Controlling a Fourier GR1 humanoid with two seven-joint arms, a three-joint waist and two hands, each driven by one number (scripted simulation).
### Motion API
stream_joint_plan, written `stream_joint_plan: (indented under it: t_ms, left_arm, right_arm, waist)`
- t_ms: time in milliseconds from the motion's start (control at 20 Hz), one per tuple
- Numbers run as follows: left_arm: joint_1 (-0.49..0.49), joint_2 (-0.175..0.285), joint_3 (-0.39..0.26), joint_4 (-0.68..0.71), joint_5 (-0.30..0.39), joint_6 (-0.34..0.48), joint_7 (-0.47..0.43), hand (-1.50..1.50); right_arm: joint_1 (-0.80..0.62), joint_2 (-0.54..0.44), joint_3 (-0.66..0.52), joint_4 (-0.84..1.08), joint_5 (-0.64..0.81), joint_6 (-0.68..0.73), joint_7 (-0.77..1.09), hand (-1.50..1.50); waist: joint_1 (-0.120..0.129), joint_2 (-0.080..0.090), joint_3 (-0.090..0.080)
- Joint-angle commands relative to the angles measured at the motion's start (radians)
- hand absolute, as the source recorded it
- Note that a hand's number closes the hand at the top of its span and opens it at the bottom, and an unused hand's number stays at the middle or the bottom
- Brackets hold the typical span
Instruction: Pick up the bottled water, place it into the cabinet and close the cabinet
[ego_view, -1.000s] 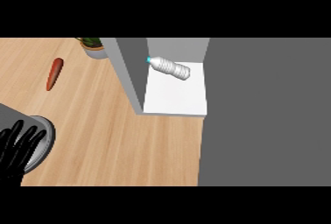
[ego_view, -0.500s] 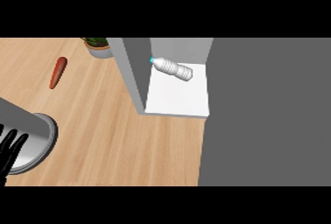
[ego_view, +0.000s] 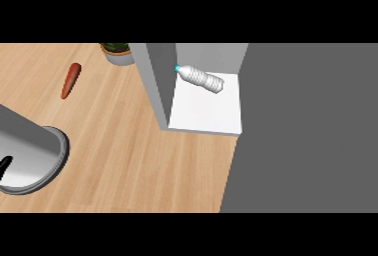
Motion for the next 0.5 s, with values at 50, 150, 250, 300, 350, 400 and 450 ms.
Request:
stream_joint_plan:
  t_ms: [50,150,250,300,350,400,450]
  left_arm:
    - [0.029,0.018,0.035,0.003,0.022,-0.049,-0.015,-1.5]
    - [0.033,0.025,0.045,0.005,0.018,-0.062,-0.021,-1.5]
    - [0.054,0.028,0.046,0.003,0.026,-0.085,-0.022,-1.5]
    - [0.055,0.038,0.072,0.032,0.031,-0.091,-0.027,-1.5]
    - [0.056,0.034,0.081,0.022,0.037,-0.091,-0.034,-1.5]
    - [0.067,0.048,0.084,0.019,0.041,-0.117,-0.03,-1.5]
    - [0.06,0.046,0.096,0.03,0.039,-0.116,-0.038,-1.5]
  right_arm:
    - [-0.141,0.059,0.088,-0.114,0.136,-0.15,0.109,1.5]
    - [-0.227,0.097,0.11,-0.081,0.144,-0.206,0.138,1.5]
    - [-0.285,0.142,0.154,-0.046,0.162,-0.267,0.166,1.5]
    - [-0.321,0.163,0.165,-0.047,0.161,-0.298,0.18,1.5]
    - [-0.362,0.191,0.162,-0.015,0.171,-0.336,0.19,1.5]
    - [-0.388,0.217,0.188,0.017,0.186,-0.359,0.197,1.5]
    - [-0.426,0.252,0.196,0.026,0.195,-0.404,0.215,1.5]
  waist:
    - [0.017,0.002,0.001]
    - [0.022,0.007,0.002]
    - [0.023,0.005,0.003]
    - [0.018,0.004,0.003]
    - [0.025,0.007,0.004]
    - [0.033,0.006,0.004]
    - [0.021,0.009,0.004]
